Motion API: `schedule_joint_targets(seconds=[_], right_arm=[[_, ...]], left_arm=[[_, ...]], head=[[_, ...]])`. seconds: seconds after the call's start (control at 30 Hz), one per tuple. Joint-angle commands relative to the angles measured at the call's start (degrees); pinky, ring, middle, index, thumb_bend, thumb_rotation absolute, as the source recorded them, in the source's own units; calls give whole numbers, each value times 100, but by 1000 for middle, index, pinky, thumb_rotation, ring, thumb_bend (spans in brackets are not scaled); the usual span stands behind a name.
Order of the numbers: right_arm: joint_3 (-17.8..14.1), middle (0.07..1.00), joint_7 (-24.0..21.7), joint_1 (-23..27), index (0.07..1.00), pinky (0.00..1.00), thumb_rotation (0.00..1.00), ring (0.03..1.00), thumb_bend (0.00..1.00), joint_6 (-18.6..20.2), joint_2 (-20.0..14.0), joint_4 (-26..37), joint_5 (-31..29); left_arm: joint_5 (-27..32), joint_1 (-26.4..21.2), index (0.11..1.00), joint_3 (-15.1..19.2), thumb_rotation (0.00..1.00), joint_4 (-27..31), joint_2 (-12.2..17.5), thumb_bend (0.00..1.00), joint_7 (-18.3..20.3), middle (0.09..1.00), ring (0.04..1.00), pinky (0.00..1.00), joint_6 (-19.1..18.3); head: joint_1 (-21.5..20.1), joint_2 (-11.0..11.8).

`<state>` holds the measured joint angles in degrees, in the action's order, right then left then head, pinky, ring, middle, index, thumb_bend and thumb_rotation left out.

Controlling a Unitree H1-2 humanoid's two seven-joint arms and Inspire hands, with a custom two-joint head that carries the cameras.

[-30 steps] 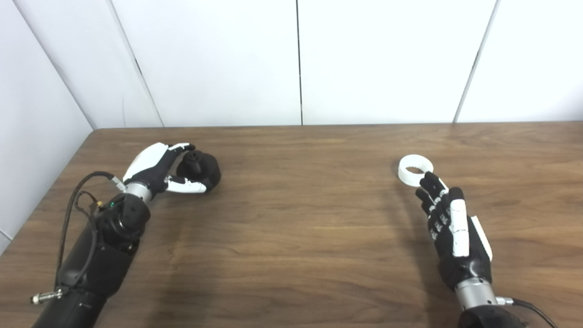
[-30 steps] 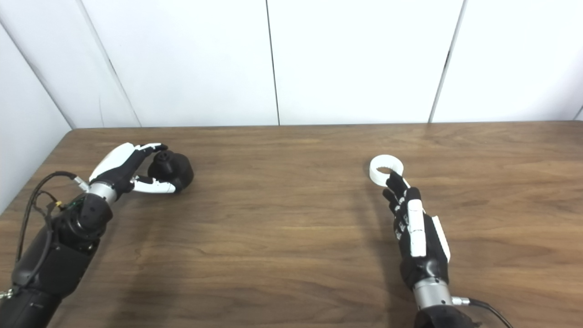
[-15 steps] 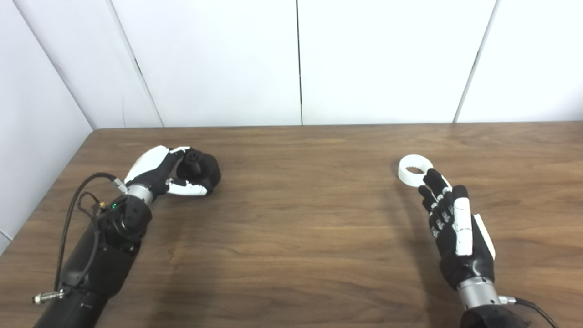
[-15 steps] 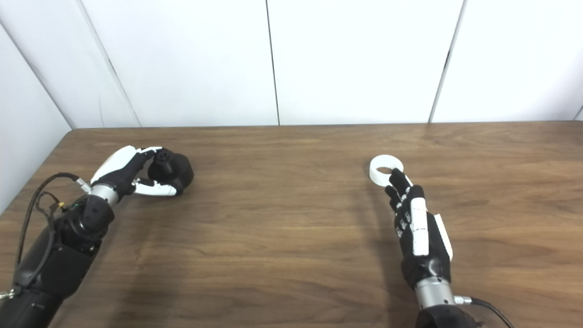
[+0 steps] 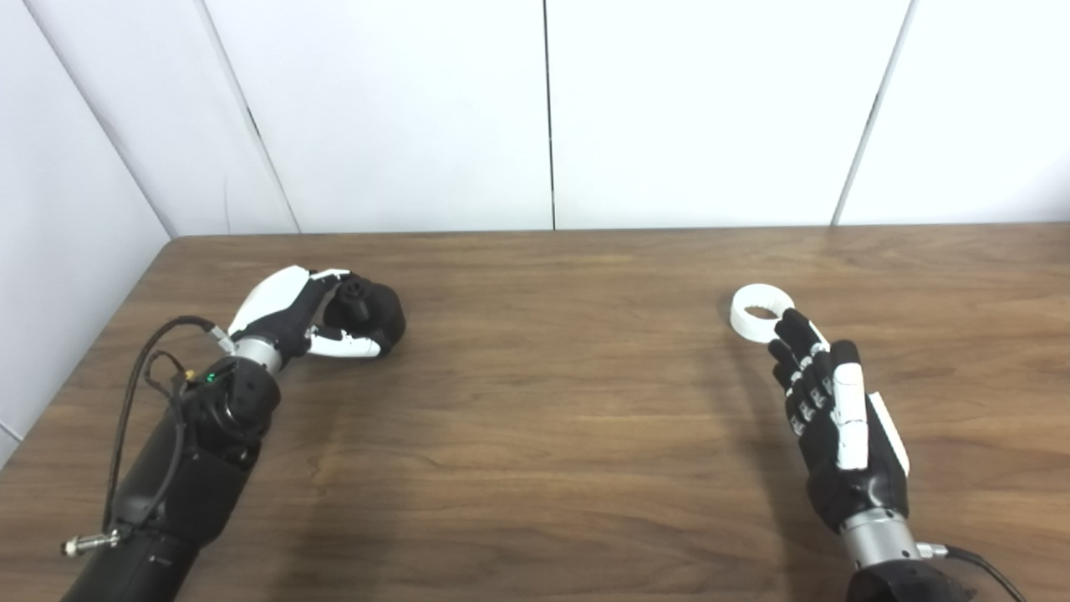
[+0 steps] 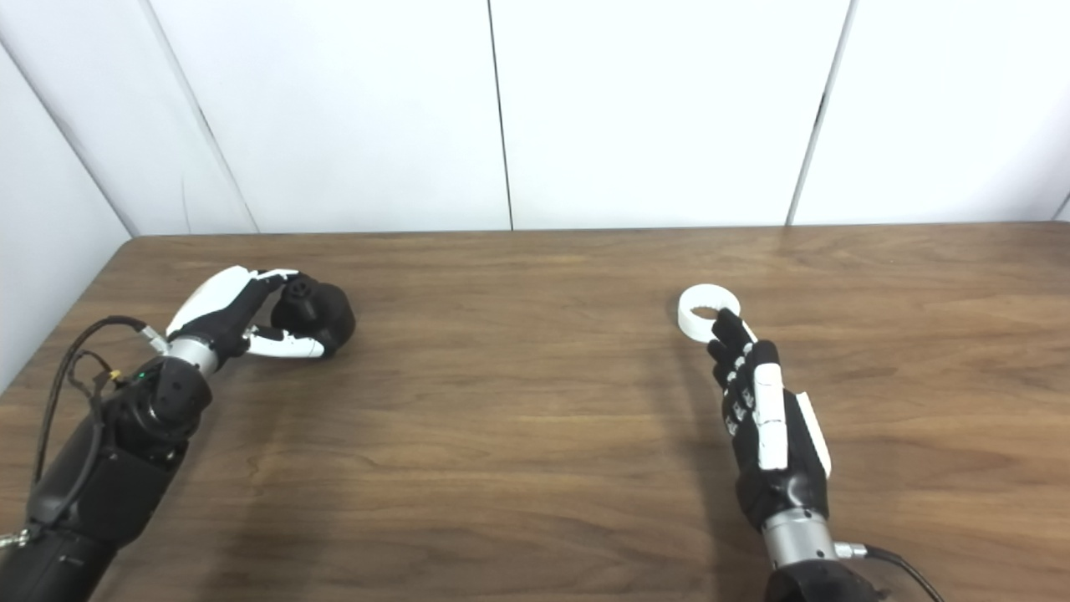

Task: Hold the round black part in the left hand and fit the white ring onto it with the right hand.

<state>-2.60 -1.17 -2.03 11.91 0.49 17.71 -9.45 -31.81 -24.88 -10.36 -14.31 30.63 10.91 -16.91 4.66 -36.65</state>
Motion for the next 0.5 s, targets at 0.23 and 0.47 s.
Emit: schedule_joint_targets(seconds=[0.23, 0.47], right_arm=[[1, 946, -85, -37, 913, 1000, 1000, 957, 583, -162, -65, 287, -55], [9, 944, -116, -38, 911, 1000, 1000, 956, 590, -210, -72, 275, -68]], left_arm=[[-86, -237, 778, 26, 272, 71, 150, 892, -85, 929, 993, 842, 70], [-84, -215, 739, 30, 219, 107, 153, 875, -74, 927, 994, 850, 75]], head=[[15, -12], [18, -10]])
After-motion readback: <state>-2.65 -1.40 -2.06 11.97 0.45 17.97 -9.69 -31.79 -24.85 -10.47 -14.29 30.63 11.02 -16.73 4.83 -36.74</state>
